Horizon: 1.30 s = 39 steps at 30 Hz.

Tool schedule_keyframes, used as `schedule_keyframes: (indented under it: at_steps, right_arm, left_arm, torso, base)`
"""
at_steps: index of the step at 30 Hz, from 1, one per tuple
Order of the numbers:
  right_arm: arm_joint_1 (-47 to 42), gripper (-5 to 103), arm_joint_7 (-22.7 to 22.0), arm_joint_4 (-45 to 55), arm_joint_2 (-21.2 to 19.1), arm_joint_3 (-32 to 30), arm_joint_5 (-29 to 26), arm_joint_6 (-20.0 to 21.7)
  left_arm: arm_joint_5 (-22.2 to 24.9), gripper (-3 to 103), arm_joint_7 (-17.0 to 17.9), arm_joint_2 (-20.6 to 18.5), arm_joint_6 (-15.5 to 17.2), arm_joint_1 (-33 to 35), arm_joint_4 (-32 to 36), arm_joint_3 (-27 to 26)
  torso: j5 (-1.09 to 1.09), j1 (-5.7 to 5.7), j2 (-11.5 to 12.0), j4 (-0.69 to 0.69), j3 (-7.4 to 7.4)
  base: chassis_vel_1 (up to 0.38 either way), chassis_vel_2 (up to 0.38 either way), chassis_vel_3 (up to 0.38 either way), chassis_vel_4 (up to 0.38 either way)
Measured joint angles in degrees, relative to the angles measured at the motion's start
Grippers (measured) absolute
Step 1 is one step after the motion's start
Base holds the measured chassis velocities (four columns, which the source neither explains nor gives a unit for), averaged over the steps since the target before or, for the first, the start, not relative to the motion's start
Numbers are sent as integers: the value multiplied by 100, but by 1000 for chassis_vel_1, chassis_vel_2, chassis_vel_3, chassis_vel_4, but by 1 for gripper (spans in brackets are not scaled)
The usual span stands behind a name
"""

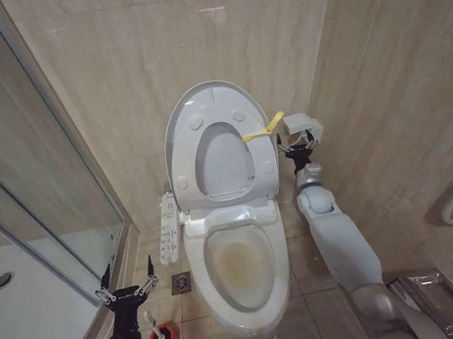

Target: Open the toilet lid, clean the toilet bowl with a toilet brush, close the toilet lid, and flush.

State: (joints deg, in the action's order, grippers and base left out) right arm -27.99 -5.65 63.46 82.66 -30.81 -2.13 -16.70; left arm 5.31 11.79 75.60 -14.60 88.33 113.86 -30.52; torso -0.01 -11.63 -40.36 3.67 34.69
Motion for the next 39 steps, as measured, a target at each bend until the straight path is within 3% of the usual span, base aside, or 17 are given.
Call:
schedule_keyframes:
  at_steps: [9, 20, 24, 26, 39]
  right_arm:
    - [361, 100, -51, -427, 99, 38, 87, -73]
    - [-68, 100, -68, 15, -54, 291, -222, 8]
    - [-314, 100, -69, 311, -114, 438, -287, 41]
    - [-675, 100, -71, 749, -214, 651, -438, 101]
    - [-2160, 100, -72, 2040, -812, 673, -820, 197]
  left_arm:
    - [0, 100, 0, 0, 0, 0, 0, 0]
    - [0, 100, 0, 0, 0, 1, 0, -1]
    - [0, 100, 0, 0, 0, 0, 0, 0]
    - [0, 100, 0, 0, 0, -1, 0, 0]
    - [0, 100, 0, 0, 0, -1, 0, 0]
  torso:
    - [0, 0, 0, 0, 0]
    - [1, 0, 0, 2, 0]
    - [0, 0, 0, 4, -1]
    - [1, 1, 0, -5, -1]
    - [1, 1, -1, 1, -1]
  base:
    - [0, 0, 0, 0]
    - [0, 0, 0, 0]
    - [0, 0, 0, 0]
    - [0, 0, 0, 0]
    - [0, 0, 0, 0]
